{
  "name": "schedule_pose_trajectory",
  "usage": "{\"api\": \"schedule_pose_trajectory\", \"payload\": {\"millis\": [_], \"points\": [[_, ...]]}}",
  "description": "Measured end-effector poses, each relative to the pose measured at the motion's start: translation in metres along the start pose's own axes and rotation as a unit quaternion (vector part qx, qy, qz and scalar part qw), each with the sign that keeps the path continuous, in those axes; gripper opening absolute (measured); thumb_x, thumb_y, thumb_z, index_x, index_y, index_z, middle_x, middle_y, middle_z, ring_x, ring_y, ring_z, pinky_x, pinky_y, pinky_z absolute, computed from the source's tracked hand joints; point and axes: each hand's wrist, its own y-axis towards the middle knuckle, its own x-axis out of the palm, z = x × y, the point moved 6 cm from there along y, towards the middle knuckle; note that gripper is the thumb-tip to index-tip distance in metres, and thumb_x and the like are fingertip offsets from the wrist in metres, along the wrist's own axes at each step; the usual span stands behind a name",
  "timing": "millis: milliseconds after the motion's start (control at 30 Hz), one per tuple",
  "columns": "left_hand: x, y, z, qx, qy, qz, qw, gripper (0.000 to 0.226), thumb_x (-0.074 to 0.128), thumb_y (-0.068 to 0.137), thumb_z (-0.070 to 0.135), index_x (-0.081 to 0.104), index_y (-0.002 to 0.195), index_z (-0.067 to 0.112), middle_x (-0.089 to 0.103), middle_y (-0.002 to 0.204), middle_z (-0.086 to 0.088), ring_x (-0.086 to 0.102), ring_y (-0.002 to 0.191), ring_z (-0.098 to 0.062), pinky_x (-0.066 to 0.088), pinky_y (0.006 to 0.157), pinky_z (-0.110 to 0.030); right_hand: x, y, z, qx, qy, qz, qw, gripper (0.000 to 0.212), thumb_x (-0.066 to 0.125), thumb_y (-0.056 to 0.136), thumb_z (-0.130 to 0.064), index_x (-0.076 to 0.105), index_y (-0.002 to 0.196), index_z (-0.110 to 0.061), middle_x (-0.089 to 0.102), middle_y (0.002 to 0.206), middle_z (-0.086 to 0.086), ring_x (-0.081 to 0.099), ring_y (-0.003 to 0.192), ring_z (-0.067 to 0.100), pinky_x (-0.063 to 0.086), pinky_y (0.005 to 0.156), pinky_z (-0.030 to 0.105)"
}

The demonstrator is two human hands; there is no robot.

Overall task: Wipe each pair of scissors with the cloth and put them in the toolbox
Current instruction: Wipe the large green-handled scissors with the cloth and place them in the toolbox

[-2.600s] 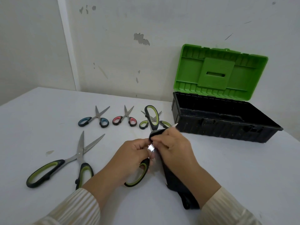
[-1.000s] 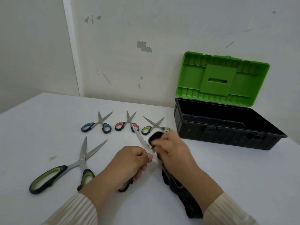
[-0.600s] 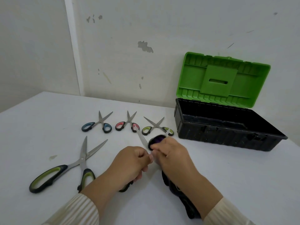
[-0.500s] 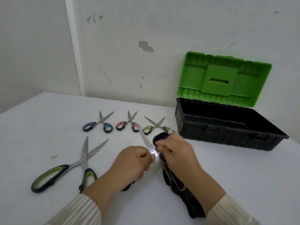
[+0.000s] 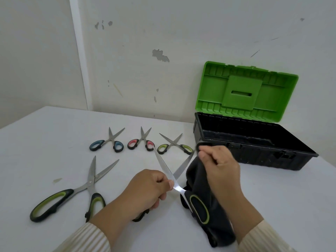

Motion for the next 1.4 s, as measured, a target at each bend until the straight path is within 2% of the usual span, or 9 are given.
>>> {"api": "schedule_pose_trajectory", "payload": {"millis": [133, 367, 567, 733, 867, 1033, 1133, 1233, 1400], "points": [[0.000, 0.000, -0.003, -0.002, -0.009, 0.008, 1.000, 0.040, 0.063, 0.085, 0.033, 0.054, 0.050, 0.018, 0.055, 0.049, -0.009, 0.042, 0.037, -0.021, 0.032, 0.037, -0.020, 0.046, -0.029, -0.017, -0.090, -0.028, -0.206, 0.974, 0.018, 0.059, 0.083, -0.021, 0.071, 0.095, -0.019, 0.054, 0.084, -0.005, 0.053, 0.076, 0.004, 0.038, 0.070, 0.006], [-0.004, -0.001, 0.001, -0.002, -0.010, -0.002, 1.000, 0.035, 0.062, 0.087, 0.030, 0.060, 0.058, 0.011, 0.057, 0.050, -0.004, 0.044, 0.037, -0.016, 0.035, 0.040, -0.019, 0.002, 0.010, 0.022, 0.054, -0.004, -0.030, 0.998, 0.026, 0.055, 0.086, -0.005, 0.067, 0.094, -0.027, 0.057, 0.098, -0.004, 0.055, 0.092, 0.008, 0.032, 0.078, -0.003], [-0.019, -0.001, 0.002, -0.008, -0.109, 0.036, 0.993, 0.024, 0.061, 0.089, 0.020, 0.068, 0.071, 0.004, 0.059, 0.054, -0.003, 0.046, 0.036, -0.015, 0.036, 0.039, -0.022, 0.031, -0.018, -0.007, 0.005, -0.039, -0.372, 0.928, 0.010, 0.061, 0.082, -0.034, 0.069, 0.085, -0.029, 0.055, 0.095, -0.011, 0.052, 0.088, -0.001, 0.039, 0.078, 0.012], [-0.024, -0.002, -0.002, -0.050, -0.178, 0.007, 0.983, 0.020, 0.060, 0.091, 0.021, 0.069, 0.088, 0.004, 0.070, 0.067, -0.010, 0.060, 0.051, -0.021, 0.049, 0.051, -0.030, 0.035, -0.019, -0.001, 0.045, 0.003, -0.373, 0.927, 0.009, 0.059, 0.086, -0.029, 0.063, 0.077, -0.031, 0.055, 0.092, -0.005, 0.055, 0.085, 0.008, 0.046, 0.081, 0.023], [-0.028, -0.002, -0.008, -0.131, -0.432, -0.015, 0.892, 0.033, 0.057, 0.090, 0.029, 0.067, 0.098, -0.001, 0.072, 0.082, -0.024, 0.067, 0.056, -0.027, 0.059, 0.052, -0.032, 0.026, -0.015, 0.009, 0.117, 0.080, -0.319, 0.937, 0.018, 0.056, 0.089, -0.028, 0.067, 0.078, -0.019, 0.058, 0.088, -0.002, 0.053, 0.065, -0.003, 0.041, 0.059, 0.008], [-0.011, 0.006, -0.013, -0.117, -0.622, 0.038, 0.773, 0.055, 0.055, 0.084, 0.052, 0.066, 0.095, -0.001, 0.073, 0.084, -0.018, 0.071, 0.069, -0.025, 0.061, 0.068, -0.037, 0.033, -0.017, 0.008, 0.159, 0.118, -0.278, 0.940, 0.023, 0.054, 0.090, -0.028, 0.064, 0.078, -0.013, 0.057, 0.085, -0.003, 0.052, 0.060, 0.001, 0.039, 0.053, 0.013], [0.004, 0.007, -0.013, -0.088, -0.560, 0.070, 0.821, 0.033, 0.056, 0.090, 0.034, 0.064, 0.097, 0.002, 0.070, 0.092, -0.013, 0.063, 0.086, -0.024, 0.052, 0.079, -0.036, 0.038, -0.020, 0.005, 0.136, 0.099, -0.277, 0.946, 0.022, 0.055, 0.089, -0.029, 0.061, 0.070, -0.019, 0.056, 0.084, -0.003, 0.051, 0.063, 0.001, 0.038, 0.056, 0.011], [0.015, 0.006, -0.014, -0.073, -0.471, 0.083, 0.875, 0.011, 0.055, 0.091, 0.012, 0.064, 0.087, 0.005, 0.069, 0.083, -0.009, 0.061, 0.078, -0.021, 0.050, 0.071, -0.032, 0.047, -0.023, -0.003, 0.059, 0.041, -0.292, 0.954, 0.029, 0.055, 0.088, -0.029, 0.053, 0.060, -0.035, 0.053, 0.079, -0.006, 0.050, 0.070, 0.000, 0.038, 0.064, 0.010], [0.004, 0.007, -0.017, -0.069, -0.462, 0.099, 0.878, 0.016, 0.056, 0.091, 0.007, 0.059, 0.075, 0.008, 0.072, 0.074, -0.009, 0.065, 0.067, -0.019, 0.051, 0.069, -0.032, 0.052, -0.027, -0.011, 0.021, 0.056, -0.327, 0.943, 0.025, 0.057, 0.087, -0.030, 0.059, 0.063, -0.028, 0.056, 0.069, -0.005, 0.051, 0.068, 0.001, 0.036, 0.063, 0.012]]}}
